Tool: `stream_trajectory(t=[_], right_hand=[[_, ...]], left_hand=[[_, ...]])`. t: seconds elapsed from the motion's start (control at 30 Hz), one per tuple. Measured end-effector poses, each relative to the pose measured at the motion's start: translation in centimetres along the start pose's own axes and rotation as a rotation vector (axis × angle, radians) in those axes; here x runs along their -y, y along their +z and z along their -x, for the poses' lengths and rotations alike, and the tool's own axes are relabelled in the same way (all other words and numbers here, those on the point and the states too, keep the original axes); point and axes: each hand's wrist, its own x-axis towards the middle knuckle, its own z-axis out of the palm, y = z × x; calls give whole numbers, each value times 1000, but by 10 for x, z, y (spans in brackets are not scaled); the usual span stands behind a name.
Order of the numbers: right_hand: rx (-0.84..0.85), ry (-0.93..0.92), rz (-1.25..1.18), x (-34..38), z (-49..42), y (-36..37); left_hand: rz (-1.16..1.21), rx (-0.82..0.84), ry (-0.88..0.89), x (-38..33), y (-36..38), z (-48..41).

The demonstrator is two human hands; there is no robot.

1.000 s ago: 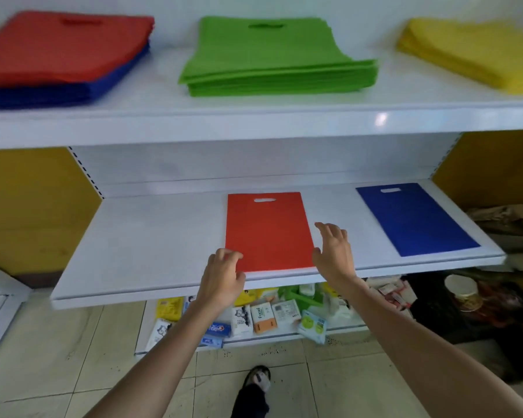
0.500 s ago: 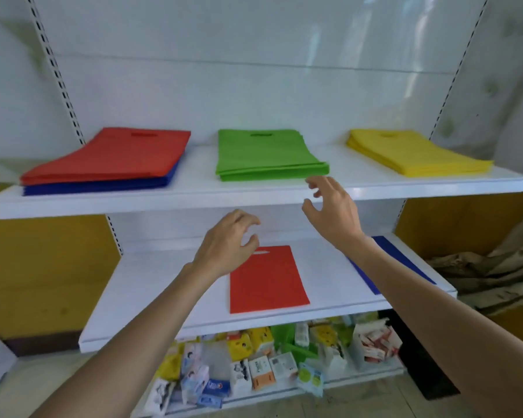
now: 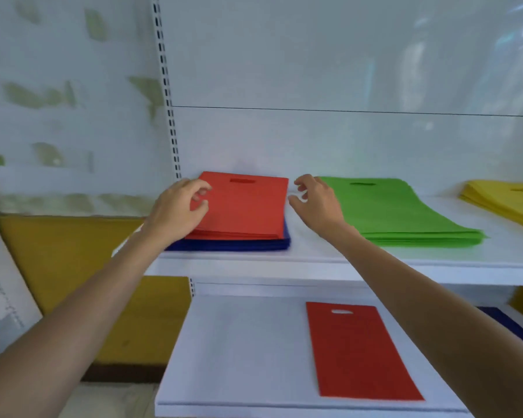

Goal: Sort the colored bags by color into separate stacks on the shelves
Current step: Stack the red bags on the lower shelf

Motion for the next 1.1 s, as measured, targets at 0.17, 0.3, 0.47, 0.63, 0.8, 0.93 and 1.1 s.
stream_trajectory(t=[0.17, 0.3, 0.47, 0.63, 0.8, 0.93, 1.1], right_hand=[[81, 223, 3, 10, -36, 64], [56, 378, 47, 4, -49, 88], [57, 399, 128, -2, -53, 95], [40, 486, 41, -9, -54, 98], [14, 536, -51, -10, -53, 96], [-53, 485, -79, -8, -50, 94], [-208, 318, -80, -6, -47, 92]], left_hand=[[-6, 73, -280, 83, 7, -29], [80, 127, -381, 108, 28, -39], [172, 26, -453, 113, 38, -35], [158, -85, -408, 108, 36, -34], [107, -164, -334, 106, 33, -29], [69, -207, -239, 104, 31, -28], [39, -261, -168, 97, 27, -25]])
